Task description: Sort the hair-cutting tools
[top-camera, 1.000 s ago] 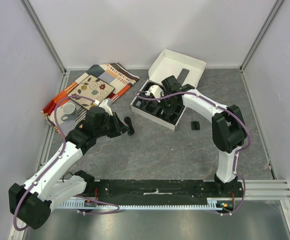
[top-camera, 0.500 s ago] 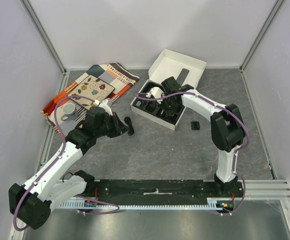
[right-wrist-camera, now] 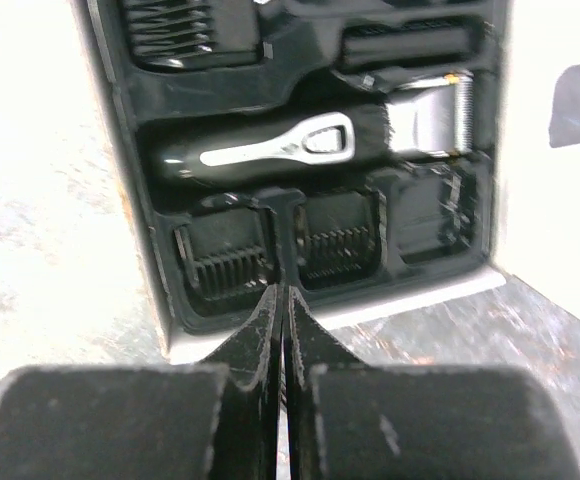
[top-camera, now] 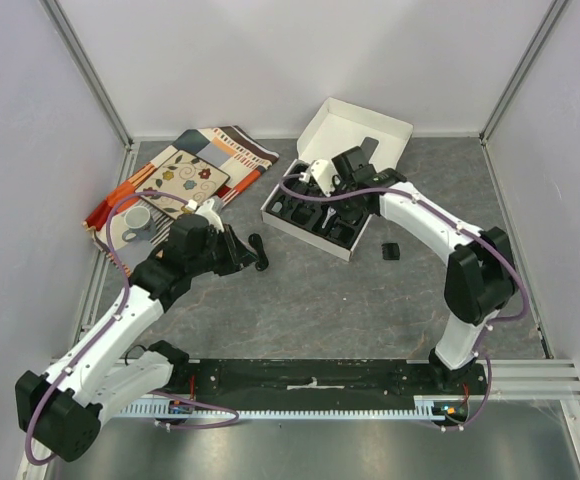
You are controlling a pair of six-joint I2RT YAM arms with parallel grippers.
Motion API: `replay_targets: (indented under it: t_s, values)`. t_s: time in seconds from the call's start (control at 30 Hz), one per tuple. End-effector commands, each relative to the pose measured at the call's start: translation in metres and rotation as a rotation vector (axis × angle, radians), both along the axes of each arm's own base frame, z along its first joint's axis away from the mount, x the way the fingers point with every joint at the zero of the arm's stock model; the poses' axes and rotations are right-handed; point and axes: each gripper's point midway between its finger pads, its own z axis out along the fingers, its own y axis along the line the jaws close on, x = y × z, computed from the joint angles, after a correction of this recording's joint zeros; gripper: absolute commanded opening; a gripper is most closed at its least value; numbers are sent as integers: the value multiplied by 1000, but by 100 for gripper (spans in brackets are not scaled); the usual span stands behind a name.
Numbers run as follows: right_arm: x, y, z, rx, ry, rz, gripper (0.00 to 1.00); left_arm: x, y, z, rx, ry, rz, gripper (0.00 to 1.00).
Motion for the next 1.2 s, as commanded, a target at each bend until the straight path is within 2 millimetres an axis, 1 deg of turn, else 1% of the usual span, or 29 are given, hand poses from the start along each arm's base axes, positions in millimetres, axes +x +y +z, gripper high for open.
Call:
replay_targets:
  t_s: [0.0, 0.03, 0.07, 0.1, 0.13, 0.17, 0.2, 0.23, 0.27, 0.3, 0.33, 0.37, 0.4, 0.43, 0.47, 0.5, 0.53, 0.57, 0.63, 0.67, 0.73, 0.77, 0.8, 0.83, 0.87, 0.97, 1.0, 1.07, 1.17]
  values:
    - [10, -41, 27, -86, -144, -232, 7, -3, -3, 13, -22, -57, -42, 22]
    - [11, -48, 29, -76, -151, -304, 14, -5, -3, 15, -27, -63, -46, 22]
    - [13, -59, 36, -89, -186, -361, 20, -6, -3, 15, -29, -64, -47, 22]
    - [10, -67, 31, -99, -186, -405, 25, -7, -3, 16, -32, -66, -51, 22]
    - [13, -73, 33, -83, -215, -453, 30, -8, -3, 15, -33, -65, -52, 22]
    - [13, -86, 43, -74, -265, -552, 34, -10, -2, 17, -37, -74, -52, 22]
    - [8, -97, 35, -85, -275, -607, 38, -11, -2, 18, -36, -76, -53, 22]
    - [8, -108, 43, -73, -312, -667, 39, -13, 0, 18, -36, -80, -51, 22]
    - [4, -117, 37, -41, -312, -773, 37, -15, 1, 20, -39, -89, -52, 22]
    - [1, -122, 35, -19, -301, -811, 26, -16, 2, 20, -40, -92, -52, 22]
    - [1, -133, 34, 12, -289, -860, 18, -17, 2, 21, -42, -95, -53, 22]
    - [-4, -137, 25, 50, -258, -913, 7, -19, 3, 25, -50, -105, -55, 22]
    - [-9, -136, 16, 91, -201, -933, 0, -21, 3, 24, -53, -105, -59, 22]
    - [-11, -142, 12, 123, -167, -958, 0, -22, 3, 24, -54, -106, -60, 22]
    - [-18, -140, -1, 154, -113, -974, 0, -24, 4, 26, -60, -113, -61, 22]
    - [-22, -136, -6, 184, -78, -969, 0, -26, 4, 26, -61, -110, -65, 22]
    - [-26, -138, -9, 195, -70, -982, 0, -28, 4, 26, -65, -111, -67, 22]
    - [-34, -140, -19, 187, -49, -994, 0, -28, 4, 26, -66, -114, -67, 23]
    - [-40, -144, -20, 205, -57, -1041, 0, -31, 4, 25, -73, -112, -72, 23]
    - [-49, -147, -29, 196, -43, -1065, 0, -32, 4, 25, -74, -113, -73, 23]
    - [-56, -139, -30, 266, -14, -1088, 0, -35, 3, 23, -80, -108, -83, 23]
    - [-66, -138, -42, 268, 19, -1096, 0, -35, 4, 24, -82, -109, -82, 23]
    - [-67, -136, -44, 307, 20, -1130, 0, -36, 3, 22, -82, -106, -85, 23]
    - [-69, -141, -48, 300, 10, -1159, 0, -36, 3, 22, -83, -106, -84, 23]
    - [-77, -145, -59, 285, 20, -1185, 0, -36, 3, 21, -84, -103, -86, 23]
    - [-79, -145, -69, 302, 20, -1210, 0, -37, 3, 20, -83, -103, -91, 23]
    - [-76, -145, -68, 315, 5, -1220, 0, -37, 3, 18, -79, -99, -90, 23]
    - [-71, -146, -66, 338, -21, -1238, 0, -37, 3, 17, -77, -97, -92, 23]
    - [-52, -145, -52, 379, -88, -1242, 0, -37, 3, 16, -74, -97, -90, 23]
